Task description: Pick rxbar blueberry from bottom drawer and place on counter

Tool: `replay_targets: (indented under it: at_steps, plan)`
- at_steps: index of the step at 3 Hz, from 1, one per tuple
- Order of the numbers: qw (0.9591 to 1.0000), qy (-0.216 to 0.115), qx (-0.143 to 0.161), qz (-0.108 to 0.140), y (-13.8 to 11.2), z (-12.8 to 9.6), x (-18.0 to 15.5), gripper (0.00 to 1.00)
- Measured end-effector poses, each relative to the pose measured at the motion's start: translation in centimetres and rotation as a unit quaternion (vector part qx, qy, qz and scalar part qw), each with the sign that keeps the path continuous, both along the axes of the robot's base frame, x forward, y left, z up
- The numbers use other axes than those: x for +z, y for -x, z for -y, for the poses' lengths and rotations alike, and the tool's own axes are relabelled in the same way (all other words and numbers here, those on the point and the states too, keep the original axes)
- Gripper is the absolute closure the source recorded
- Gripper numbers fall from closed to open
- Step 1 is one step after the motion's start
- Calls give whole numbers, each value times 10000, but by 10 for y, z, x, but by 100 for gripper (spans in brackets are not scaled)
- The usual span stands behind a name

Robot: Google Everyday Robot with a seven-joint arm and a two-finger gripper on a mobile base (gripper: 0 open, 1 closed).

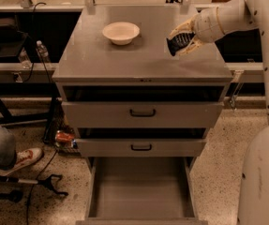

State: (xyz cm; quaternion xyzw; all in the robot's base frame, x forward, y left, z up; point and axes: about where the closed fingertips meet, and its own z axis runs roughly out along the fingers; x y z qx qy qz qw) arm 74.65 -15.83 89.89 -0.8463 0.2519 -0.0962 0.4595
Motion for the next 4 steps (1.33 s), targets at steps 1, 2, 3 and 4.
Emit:
replay_targets:
  at_steps: [1, 2, 3, 4]
  plan:
    - [9998, 202, 55, -65, -5, -5, -6, 27]
    - [9992, 348, 102, -171, -8, -8, -12, 0]
    - [9989, 398, 115, -231, -10, -9, -15, 0]
    - [9993, 329, -68, -174, -13, 1, -8, 0]
